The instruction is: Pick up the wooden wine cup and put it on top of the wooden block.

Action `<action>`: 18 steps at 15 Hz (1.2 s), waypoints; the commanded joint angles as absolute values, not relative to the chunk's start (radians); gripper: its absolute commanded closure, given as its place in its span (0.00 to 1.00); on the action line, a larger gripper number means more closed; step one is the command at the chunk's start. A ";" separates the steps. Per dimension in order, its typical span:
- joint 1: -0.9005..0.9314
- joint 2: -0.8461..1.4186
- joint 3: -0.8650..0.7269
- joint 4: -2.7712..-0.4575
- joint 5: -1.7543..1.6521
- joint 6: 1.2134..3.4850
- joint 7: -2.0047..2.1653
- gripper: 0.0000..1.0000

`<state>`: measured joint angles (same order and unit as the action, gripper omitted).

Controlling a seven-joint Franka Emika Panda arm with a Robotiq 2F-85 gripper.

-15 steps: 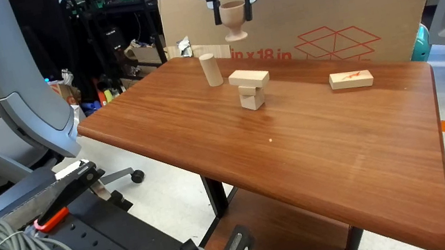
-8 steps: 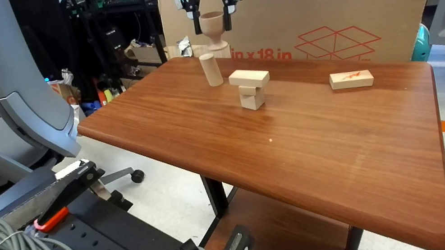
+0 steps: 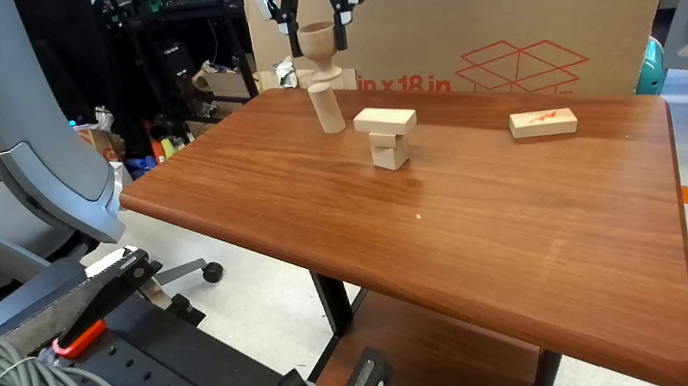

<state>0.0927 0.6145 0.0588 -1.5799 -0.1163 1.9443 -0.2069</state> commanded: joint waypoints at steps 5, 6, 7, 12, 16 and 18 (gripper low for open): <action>0.122 0.659 0.057 -1.522 -0.146 1.942 -0.162 0.72; 0.125 0.664 0.056 -1.515 -0.148 1.943 -0.157 0.72; 0.128 0.668 0.056 -1.508 -0.151 1.944 -0.154 0.72; 0.140 0.689 0.052 -1.479 -0.167 1.942 -0.131 0.72; 0.148 0.706 0.053 -1.469 -0.168 1.940 -0.124 0.72; 0.150 0.714 0.054 -1.464 -0.166 1.937 -0.121 0.72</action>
<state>0.1363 0.6902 0.0587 -1.4994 -0.1379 1.9443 -0.1434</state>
